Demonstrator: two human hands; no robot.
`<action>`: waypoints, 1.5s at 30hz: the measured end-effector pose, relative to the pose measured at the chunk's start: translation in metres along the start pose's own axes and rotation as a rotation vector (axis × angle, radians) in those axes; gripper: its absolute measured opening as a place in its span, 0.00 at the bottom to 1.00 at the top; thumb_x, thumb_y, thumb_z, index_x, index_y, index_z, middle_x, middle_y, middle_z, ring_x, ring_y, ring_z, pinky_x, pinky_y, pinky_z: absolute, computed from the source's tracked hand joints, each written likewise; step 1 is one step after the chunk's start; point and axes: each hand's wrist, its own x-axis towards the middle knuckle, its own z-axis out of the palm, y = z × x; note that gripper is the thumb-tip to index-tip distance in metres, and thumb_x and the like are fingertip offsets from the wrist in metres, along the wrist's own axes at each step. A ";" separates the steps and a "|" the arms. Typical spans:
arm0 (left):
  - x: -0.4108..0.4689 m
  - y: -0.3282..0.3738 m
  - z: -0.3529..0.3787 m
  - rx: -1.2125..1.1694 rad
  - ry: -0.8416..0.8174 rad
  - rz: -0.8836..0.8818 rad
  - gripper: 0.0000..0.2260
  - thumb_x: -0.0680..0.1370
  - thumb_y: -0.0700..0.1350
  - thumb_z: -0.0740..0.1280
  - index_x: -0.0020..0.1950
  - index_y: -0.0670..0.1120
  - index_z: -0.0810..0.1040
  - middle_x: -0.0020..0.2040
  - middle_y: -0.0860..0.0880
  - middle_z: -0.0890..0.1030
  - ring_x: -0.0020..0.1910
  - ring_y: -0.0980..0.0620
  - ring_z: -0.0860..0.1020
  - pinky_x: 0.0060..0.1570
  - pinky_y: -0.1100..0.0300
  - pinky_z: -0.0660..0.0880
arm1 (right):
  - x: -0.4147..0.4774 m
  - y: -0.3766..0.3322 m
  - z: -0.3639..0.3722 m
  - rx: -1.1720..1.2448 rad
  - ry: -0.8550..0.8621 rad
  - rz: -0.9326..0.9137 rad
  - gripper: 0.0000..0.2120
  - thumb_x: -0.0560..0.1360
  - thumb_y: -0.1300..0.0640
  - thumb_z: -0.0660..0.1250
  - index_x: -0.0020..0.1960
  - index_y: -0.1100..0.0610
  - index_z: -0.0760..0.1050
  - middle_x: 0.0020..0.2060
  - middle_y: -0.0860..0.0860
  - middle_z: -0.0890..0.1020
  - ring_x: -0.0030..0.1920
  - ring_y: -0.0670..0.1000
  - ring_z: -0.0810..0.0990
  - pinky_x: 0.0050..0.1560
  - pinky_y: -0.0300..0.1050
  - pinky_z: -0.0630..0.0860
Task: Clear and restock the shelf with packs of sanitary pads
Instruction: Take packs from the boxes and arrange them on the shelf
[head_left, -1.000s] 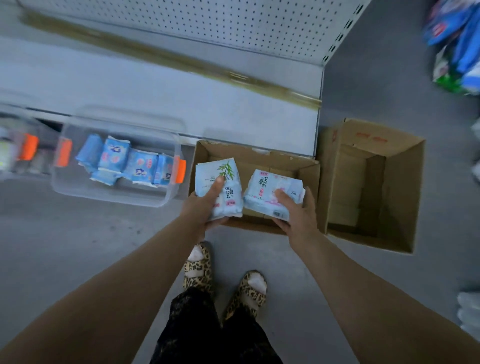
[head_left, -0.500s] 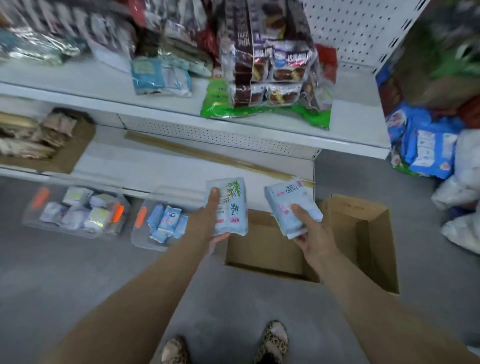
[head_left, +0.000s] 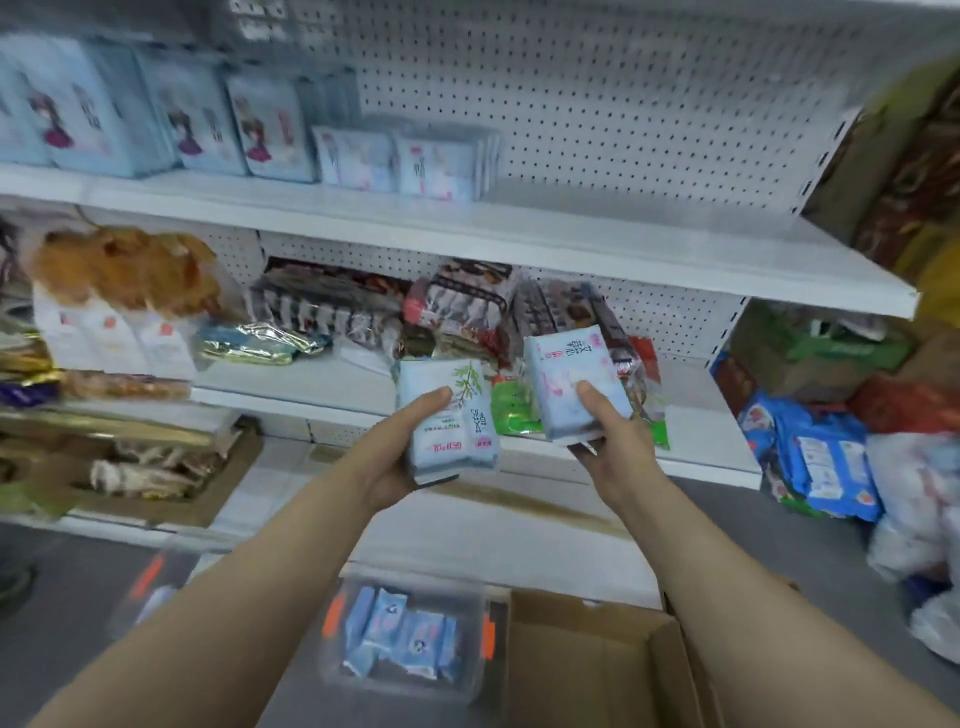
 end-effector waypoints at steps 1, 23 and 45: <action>-0.004 0.011 -0.002 -0.018 -0.008 0.015 0.13 0.77 0.51 0.69 0.59 0.46 0.80 0.53 0.43 0.86 0.46 0.44 0.85 0.54 0.47 0.79 | -0.001 -0.008 0.011 0.006 -0.023 -0.020 0.12 0.74 0.57 0.74 0.57 0.53 0.79 0.50 0.52 0.87 0.50 0.51 0.85 0.47 0.49 0.80; 0.052 0.183 -0.008 -0.224 -0.067 0.310 0.19 0.73 0.42 0.70 0.63 0.41 0.78 0.56 0.39 0.84 0.49 0.41 0.85 0.43 0.49 0.84 | 0.118 -0.129 0.177 -0.023 -0.322 -0.188 0.22 0.73 0.53 0.74 0.65 0.57 0.76 0.52 0.53 0.86 0.53 0.52 0.84 0.48 0.49 0.80; 0.093 0.248 -0.065 -0.304 -0.462 0.089 0.26 0.75 0.53 0.67 0.69 0.42 0.73 0.62 0.34 0.80 0.59 0.30 0.79 0.54 0.27 0.72 | 0.101 -0.121 0.233 0.030 -0.172 -0.338 0.18 0.73 0.54 0.75 0.61 0.55 0.78 0.53 0.54 0.86 0.55 0.53 0.84 0.49 0.51 0.82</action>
